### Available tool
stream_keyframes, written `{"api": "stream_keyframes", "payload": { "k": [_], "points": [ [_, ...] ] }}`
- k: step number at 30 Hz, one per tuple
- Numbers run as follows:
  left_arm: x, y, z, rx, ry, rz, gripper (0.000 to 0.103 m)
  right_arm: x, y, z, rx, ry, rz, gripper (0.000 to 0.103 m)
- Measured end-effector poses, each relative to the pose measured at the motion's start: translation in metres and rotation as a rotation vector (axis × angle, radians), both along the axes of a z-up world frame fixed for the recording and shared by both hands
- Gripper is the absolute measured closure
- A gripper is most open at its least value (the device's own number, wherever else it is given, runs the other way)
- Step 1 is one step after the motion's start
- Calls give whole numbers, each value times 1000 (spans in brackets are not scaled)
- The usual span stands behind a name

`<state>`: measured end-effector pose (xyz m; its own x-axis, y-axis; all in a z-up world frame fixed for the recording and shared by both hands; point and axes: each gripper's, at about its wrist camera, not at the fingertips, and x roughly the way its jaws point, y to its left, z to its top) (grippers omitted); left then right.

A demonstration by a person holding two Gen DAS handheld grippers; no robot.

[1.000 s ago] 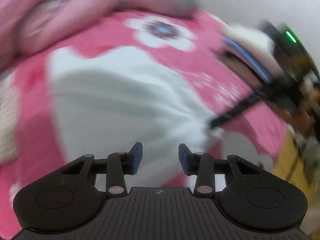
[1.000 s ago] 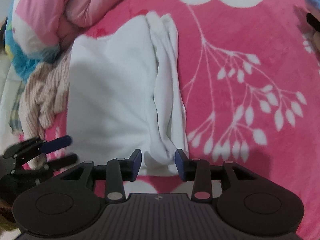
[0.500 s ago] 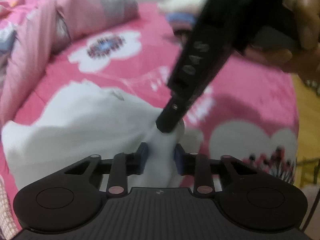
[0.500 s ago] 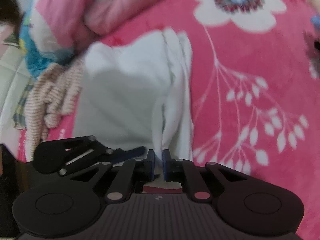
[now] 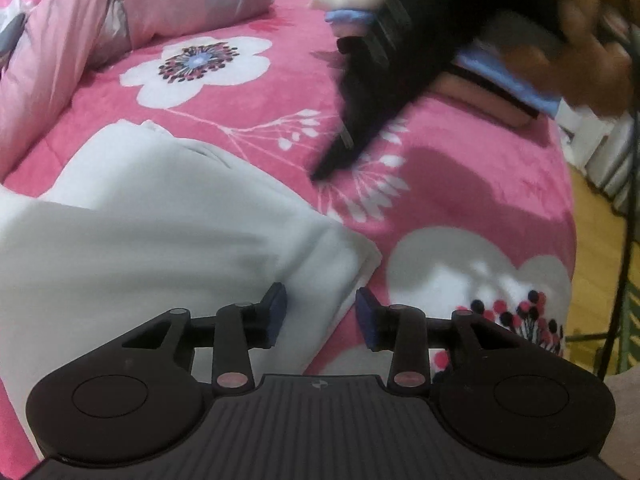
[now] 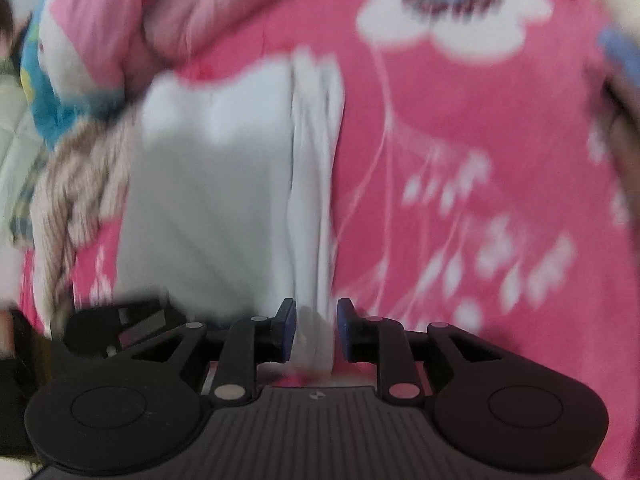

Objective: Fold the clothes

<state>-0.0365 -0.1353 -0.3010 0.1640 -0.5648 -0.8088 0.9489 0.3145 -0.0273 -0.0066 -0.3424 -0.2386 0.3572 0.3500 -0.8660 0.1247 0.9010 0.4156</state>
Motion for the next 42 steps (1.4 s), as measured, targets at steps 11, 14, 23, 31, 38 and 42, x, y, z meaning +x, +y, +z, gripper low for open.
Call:
{"api": "stream_keyframes", "payload": {
  "k": [11,14,23,31,38,42],
  "points": [
    [-10,3,-10,-42,-17,36,57,110,5,-21,-42,-295,97,79],
    [-10,3,-11,-46,-11,39,57,127,4,-30,-15,-305,93,79],
    [-11,-1,-12,-43,-25,17,55,145,17,-33,99,-359,162,78],
    [-10,-2,-13,-40,-28,-1,53,119,57,-33,35,-383,389,79],
    [-10,0,-12,-40,-27,-7,53,113,7,-24,141,-400,113,78],
    [-10,0,-12,-39,-28,-9,52,123,-11,-38,72,-353,21,78]
  ]
}}
